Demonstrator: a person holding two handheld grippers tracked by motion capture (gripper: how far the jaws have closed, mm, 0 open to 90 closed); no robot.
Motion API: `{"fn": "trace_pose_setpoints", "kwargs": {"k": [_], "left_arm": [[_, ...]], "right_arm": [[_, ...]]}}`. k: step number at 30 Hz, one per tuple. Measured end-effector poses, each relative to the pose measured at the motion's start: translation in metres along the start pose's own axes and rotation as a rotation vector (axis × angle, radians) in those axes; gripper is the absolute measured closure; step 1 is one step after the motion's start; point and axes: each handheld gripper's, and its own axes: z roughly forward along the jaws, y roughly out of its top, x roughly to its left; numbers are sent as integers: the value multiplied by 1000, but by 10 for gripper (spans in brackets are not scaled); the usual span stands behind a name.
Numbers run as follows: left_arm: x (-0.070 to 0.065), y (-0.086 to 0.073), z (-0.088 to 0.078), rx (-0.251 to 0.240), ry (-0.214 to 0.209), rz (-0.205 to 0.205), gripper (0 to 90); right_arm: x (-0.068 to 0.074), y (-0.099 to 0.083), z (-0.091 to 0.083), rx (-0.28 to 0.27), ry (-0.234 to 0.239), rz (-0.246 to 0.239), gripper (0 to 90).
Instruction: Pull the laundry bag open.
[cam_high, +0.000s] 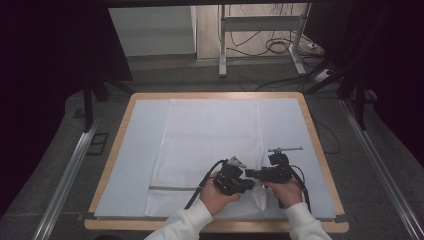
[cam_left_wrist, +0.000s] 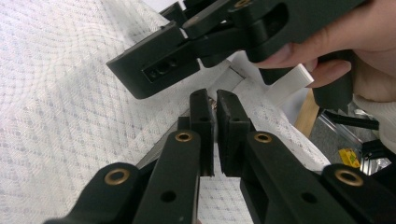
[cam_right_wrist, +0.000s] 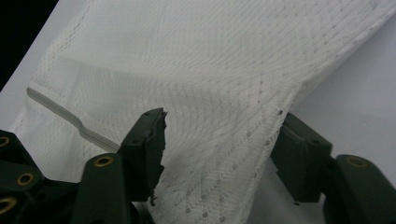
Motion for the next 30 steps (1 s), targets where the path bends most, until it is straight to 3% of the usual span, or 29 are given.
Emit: {"fn": "trace_pose_setpoints", "kwargs": {"k": [4,12,30], "left_arm": [[0,0,0,1,0,0,869],[1,-1,0,-1,5,-1,869],[12,-9,5,14,-26,-56,870]], "right_arm": [[0,1,4,45,39,-5,507],[1,2,3,66,70,-36,862],[-5,-1,-1,60,111,-58,880]]}}
